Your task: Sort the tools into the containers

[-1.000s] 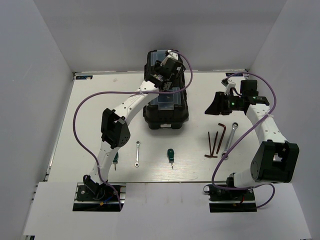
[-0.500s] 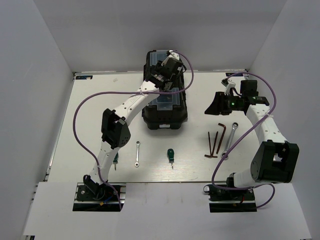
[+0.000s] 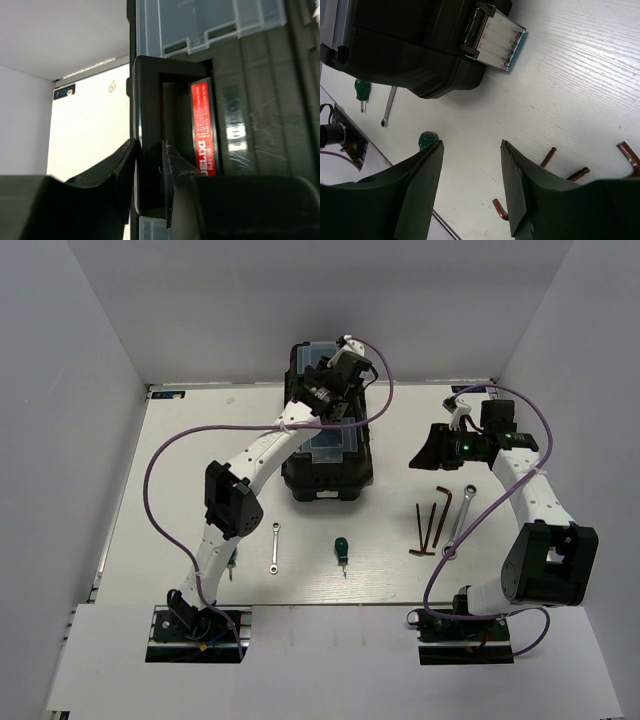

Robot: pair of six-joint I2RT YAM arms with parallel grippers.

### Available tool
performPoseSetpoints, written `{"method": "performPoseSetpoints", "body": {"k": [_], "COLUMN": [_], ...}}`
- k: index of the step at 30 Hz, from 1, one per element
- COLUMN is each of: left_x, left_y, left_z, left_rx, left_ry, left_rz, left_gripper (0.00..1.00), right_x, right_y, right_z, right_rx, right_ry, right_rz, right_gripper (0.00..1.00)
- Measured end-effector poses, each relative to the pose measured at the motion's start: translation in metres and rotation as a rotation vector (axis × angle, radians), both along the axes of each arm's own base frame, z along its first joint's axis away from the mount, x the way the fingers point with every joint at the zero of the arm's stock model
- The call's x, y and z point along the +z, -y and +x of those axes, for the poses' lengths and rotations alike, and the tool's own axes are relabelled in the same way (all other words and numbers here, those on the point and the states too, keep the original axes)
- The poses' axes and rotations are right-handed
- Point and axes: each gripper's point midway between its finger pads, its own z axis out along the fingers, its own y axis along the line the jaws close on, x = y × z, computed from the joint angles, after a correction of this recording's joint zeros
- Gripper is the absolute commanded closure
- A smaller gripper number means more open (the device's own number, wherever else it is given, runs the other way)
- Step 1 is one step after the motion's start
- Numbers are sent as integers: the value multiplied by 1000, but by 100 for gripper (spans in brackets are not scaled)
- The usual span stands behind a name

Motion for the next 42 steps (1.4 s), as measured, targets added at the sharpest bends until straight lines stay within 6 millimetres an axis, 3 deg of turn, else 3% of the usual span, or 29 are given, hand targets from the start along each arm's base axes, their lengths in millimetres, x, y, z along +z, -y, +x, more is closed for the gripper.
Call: {"method": "performPoseSetpoints", "body": {"k": [5, 12, 16, 20, 24, 27, 29, 31, 32, 35, 42], "left_x": [12, 10, 7, 4, -2, -11, -17, -20, -19, -18, -19], "left_y": [9, 18, 16, 8, -9, -24, -33, -34, -35, -38, -37], "left_z": [-6, -16, -19, -18, -14, -10, -9, -5, -4, -5, -2], "left_rx": [-4, -16, -3, 20, 63, 102, 122, 124, 125, 124, 106], "left_ry": [29, 10, -1, -9, -32, -66, -89, -96, -100, -111, -126], "left_rz": [-4, -28, -37, -44, -52, -83, -105, -150, -163, -182, -222], "left_gripper": [75, 76, 58, 39, 32, 29, 29, 28, 28, 28, 28], "right_x": [0, 1, 3, -1, -8, -16, -22, -28, -31, -38, -55], "right_y": [0, -2, -3, -6, -12, -22, -30, -37, -41, -52, -76], "right_z": [0, -1, 0, 8, 35, 55, 65, 74, 77, 86, 93], "right_rx": [0, 1, -4, -2, -1, 11, 20, 24, 29, 43, 80], "right_ry": [-1, -7, -12, -23, -70, -99, -119, -127, -128, -126, -140], "right_rz": [1, 14, 25, 32, 43, 47, 44, 26, 15, -15, -68], "right_gripper": [44, 44, 44, 31, 20, 20, 22, 32, 43, 62, 64]}}
